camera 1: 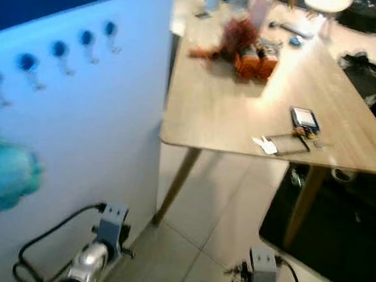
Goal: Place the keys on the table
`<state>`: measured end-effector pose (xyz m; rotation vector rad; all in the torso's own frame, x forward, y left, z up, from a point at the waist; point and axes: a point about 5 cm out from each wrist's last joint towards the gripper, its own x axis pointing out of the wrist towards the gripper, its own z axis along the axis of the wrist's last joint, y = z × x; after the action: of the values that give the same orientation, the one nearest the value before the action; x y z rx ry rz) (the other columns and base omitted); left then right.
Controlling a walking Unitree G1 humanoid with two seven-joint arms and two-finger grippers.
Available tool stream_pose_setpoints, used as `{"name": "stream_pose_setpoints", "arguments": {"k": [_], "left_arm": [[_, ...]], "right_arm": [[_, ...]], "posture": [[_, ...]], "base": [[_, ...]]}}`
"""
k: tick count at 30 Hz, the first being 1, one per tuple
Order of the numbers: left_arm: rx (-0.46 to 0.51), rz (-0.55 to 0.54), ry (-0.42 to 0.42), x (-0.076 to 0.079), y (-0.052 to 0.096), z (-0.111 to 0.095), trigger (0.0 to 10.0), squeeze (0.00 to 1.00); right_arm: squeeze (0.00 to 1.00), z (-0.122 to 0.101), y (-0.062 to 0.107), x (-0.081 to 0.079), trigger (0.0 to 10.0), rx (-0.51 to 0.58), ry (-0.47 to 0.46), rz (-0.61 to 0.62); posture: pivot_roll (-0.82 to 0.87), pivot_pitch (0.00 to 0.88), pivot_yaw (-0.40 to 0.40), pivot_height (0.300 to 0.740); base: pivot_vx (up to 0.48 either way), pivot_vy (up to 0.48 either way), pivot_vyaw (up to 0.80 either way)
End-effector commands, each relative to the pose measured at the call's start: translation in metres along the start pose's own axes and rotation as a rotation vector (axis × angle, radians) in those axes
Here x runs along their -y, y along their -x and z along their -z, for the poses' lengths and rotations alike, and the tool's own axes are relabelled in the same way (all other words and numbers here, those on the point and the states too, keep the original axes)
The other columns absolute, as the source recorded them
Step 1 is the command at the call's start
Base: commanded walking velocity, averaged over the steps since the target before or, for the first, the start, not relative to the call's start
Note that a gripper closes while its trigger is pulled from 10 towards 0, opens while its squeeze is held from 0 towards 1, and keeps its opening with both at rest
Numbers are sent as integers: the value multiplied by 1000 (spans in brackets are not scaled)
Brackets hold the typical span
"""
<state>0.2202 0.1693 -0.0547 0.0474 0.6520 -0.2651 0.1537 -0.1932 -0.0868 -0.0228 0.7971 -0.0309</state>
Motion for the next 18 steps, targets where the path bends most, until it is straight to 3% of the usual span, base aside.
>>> {"name": "stream_pose_setpoints", "arguments": {"k": [1, 6, 10, 18], "left_arm": [[10, 7, 5, 6, -1, 0, 10000, 0], [34, 10, 29, 11, -2, -2, 10000, 0], [38, 7, 41, 14, -4, -4, 10000, 0], [33, -8, 48, 15, -6, -7, 10000, 0]], "right_arm": [[0, 0, 0, 3, 10000, -2, 22, -3], [0, -2, -1, 0, 10000, -7, 69, -38], [0, -2, -2, -3, 10000, -12, 44, -59], [0, -4, -3, -6, 10000, -18, 77, -98]], "posture": [[14, 74, -14, 740], [17, 79, -24, 740], [18, 76, -27, 740], [15, 66, -28, 740]], "base": [[0, 0, -800], [0, 0, -800], [0, 0, -755], [0, 0, -50]]}}
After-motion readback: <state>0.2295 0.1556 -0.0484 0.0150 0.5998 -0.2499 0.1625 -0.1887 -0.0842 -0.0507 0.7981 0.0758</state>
